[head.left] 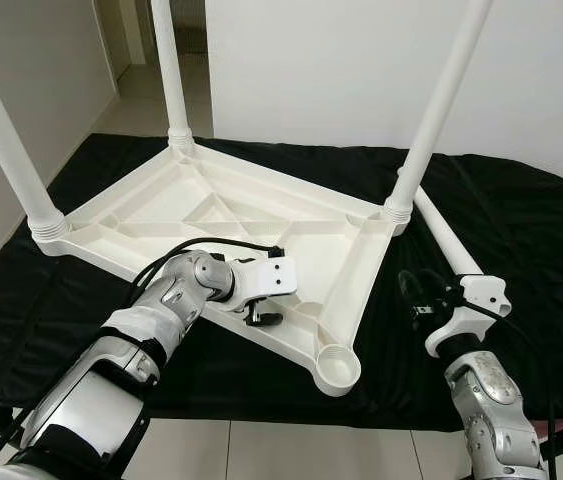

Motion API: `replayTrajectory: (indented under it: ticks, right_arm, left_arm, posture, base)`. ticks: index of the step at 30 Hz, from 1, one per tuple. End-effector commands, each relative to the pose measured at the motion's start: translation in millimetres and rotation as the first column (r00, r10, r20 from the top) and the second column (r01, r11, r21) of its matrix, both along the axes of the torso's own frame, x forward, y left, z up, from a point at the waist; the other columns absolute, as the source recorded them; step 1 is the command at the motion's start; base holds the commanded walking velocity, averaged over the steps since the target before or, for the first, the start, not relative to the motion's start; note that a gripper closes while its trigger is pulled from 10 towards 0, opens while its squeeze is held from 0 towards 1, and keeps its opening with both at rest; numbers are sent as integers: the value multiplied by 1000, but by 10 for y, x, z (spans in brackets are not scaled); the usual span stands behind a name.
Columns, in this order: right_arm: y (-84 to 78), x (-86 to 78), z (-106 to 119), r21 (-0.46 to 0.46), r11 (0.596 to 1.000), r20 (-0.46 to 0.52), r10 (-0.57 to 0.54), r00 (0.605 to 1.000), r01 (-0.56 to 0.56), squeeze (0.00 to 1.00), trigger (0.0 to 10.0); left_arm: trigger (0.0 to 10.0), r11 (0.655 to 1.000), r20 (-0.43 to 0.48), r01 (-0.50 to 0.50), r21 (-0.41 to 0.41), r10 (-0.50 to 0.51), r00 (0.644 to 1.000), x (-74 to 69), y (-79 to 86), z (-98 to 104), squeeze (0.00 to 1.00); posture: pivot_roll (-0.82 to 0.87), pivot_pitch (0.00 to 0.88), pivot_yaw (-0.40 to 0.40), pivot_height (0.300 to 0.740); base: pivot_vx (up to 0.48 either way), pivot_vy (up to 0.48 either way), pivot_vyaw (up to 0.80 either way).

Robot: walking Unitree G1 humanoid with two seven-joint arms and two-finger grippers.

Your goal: Building children table

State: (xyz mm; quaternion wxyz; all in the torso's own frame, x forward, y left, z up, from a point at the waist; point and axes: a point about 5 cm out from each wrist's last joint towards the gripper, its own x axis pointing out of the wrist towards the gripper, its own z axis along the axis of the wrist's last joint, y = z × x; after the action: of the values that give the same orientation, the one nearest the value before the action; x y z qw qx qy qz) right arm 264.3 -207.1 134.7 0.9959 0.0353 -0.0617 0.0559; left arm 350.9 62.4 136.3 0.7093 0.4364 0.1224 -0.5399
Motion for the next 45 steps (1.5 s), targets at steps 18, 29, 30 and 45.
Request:
replayTrajectory:
  ticks: [18, 29, 30, 45]
  right_arm:
    - [-63, -40, 6, -17, 1000, -7, -17, 1000, 17, 0, 10000]
    - [-62, -35, 16, -19, 1000, -3, -23, 1000, 23, 0, 10000]
    - [-61, -34, 15, -18, 1000, -2, -26, 1000, 26, 0, 10000]
    - [133, 107, 45, 39, 998, 25, -40, 999, 39, 0, 10000]
  left_arm:
    - [392, 988, -271, 155, 12, -145, 952, -242, 91, -304, 0]
    - [2118, 990, -228, 111, -87, -128, 965, -243, -42, -250, 0]
    - [3098, 989, -211, 91, -118, -114, 971, -240, -91, -224, 0]
    - [4941, 949, -25, -136, -284, 134, 991, -135, -374, 31, 0]
  posture:
    - [-81, 0, 15, 740]
    - [-82, 0, 23, 740]
    - [-82, 0, 22, 740]
    - [-69, 0, 8, 740]
  base:
    - [0, 0, 0]
    - [0, 0, 0]
    - [0, 0, 0]
    - [0, 0, 0]
